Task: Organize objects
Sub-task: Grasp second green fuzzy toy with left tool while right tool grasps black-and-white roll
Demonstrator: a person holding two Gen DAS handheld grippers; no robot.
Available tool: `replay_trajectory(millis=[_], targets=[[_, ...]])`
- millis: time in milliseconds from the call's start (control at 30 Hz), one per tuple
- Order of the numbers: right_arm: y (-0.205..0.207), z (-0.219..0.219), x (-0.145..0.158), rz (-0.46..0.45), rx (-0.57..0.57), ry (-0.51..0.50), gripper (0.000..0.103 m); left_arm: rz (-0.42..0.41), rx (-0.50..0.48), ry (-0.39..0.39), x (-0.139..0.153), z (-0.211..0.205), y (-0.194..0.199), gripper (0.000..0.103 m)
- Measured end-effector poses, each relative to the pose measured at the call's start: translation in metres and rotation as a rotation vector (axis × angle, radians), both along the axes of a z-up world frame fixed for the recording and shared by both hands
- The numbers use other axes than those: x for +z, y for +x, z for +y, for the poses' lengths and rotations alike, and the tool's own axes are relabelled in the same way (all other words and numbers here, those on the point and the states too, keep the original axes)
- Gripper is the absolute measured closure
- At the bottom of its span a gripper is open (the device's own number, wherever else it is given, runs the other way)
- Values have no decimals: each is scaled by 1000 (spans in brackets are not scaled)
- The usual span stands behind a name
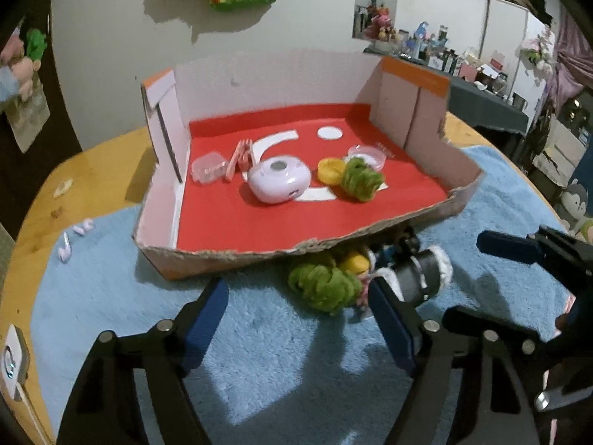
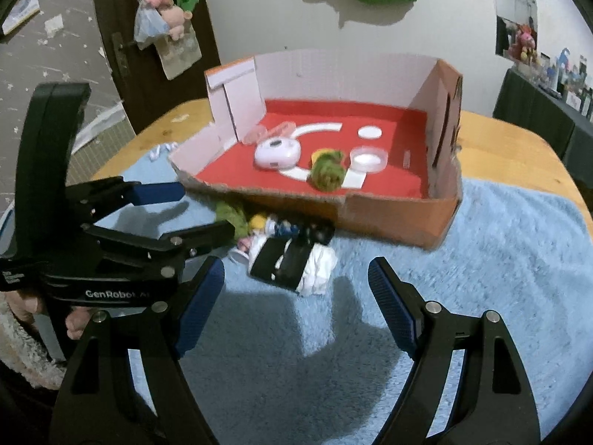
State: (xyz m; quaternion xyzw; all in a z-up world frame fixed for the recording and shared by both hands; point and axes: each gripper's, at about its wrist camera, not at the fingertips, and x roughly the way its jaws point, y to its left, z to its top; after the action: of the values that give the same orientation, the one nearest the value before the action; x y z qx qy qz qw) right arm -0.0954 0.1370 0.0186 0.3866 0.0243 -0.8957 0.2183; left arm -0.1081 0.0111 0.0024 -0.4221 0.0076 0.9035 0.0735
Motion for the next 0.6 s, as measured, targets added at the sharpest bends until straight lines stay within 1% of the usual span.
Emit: replay_trajectory(millis=[133,233,433,600], targets=[[-5,-3,-9,-19,-7,5,23,-16,3,25,-6,-3,-5,27],[-11,-6,-14,-33,-14,11,23,-26,9,60,-6,-6,-8,27],[-23,-13,-23,-41,-27,46,23,-30,26,85,-8,-9,-9,26],[-25,0,-27,-54,-67,74,23,-40,34,105,-10,-18,-4,26]])
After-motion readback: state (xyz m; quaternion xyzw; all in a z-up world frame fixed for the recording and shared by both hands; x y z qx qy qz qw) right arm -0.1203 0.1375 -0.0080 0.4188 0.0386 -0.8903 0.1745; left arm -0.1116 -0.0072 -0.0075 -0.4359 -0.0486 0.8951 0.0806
